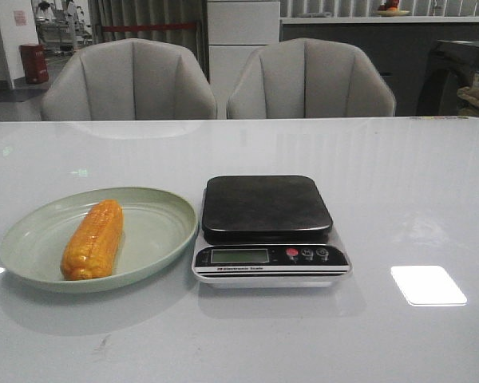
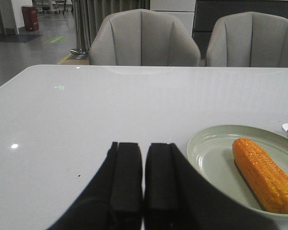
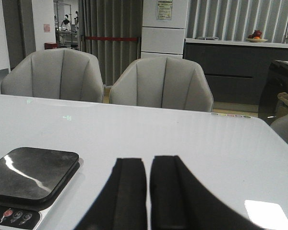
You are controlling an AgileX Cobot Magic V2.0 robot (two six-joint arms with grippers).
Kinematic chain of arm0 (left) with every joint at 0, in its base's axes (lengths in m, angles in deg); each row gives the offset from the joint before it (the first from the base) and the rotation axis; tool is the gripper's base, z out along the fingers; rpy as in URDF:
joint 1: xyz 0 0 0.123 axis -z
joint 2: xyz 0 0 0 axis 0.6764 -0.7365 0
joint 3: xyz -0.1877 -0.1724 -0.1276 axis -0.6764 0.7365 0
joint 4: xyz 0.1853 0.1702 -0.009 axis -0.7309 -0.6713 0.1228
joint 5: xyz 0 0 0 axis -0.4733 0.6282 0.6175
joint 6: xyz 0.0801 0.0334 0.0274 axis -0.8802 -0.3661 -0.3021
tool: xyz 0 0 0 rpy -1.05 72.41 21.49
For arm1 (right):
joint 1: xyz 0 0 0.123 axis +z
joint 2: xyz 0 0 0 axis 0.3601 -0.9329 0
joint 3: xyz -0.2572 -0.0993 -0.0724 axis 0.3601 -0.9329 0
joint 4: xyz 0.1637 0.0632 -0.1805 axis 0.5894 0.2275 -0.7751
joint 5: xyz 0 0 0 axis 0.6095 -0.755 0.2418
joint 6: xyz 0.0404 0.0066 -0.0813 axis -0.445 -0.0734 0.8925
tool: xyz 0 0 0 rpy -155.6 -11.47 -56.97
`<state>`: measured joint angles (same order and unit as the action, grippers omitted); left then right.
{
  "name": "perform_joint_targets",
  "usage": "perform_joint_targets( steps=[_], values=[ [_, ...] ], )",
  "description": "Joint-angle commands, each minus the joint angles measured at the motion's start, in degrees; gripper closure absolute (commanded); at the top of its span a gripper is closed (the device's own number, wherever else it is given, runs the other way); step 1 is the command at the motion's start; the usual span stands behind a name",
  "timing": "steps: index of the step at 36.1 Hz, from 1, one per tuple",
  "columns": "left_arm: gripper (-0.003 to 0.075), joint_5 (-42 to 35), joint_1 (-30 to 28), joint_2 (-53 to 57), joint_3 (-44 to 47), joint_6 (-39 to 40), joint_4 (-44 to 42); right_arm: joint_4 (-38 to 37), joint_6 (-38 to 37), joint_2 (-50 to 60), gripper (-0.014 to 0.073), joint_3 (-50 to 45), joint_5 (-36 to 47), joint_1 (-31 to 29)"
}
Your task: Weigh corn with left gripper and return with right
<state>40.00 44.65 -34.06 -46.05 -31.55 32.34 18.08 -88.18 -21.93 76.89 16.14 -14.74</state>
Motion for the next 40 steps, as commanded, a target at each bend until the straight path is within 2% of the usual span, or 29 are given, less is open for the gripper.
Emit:
perform_joint_targets(
  steps=[1, 7, 9, 15, 27, 40],
  values=[
    [0.0606, -8.4, 0.1, 1.1, 1.8, 0.8, 3.6, -0.6, 0.4, 1.0, 0.0397, -0.6, 4.8, -0.4],
    [0.0606, -21.9, 0.1, 1.1, 0.7, 0.8, 6.6, -0.6, 0.4, 1.0, 0.0397, -0.6, 4.8, -0.4],
    [0.0606, -22.6, 0.1, 1.1, -1.7, 0.8, 6.6, -0.6, 0.4, 1.0, 0.0397, -0.6, 4.8, -0.4],
    [0.0606, -10.6, 0.1, -2.4, -12.1, 0.8, 3.9, -0.6, 0.4, 1.0, 0.0397, -0.6, 4.8, -0.4],
    [0.0606, 12.1, 0.1, -19.8, -29.0, 0.8, 5.0, -0.6, 0.4, 1.0, 0.0397, -0.6, 4.8, -0.4],
    [0.0604, 11.3, 1.2, -27.5, -29.6, 1.0, 8.6, -0.6, 0.4, 1.0, 0.0397, -0.6, 4.8, -0.4]
  ],
)
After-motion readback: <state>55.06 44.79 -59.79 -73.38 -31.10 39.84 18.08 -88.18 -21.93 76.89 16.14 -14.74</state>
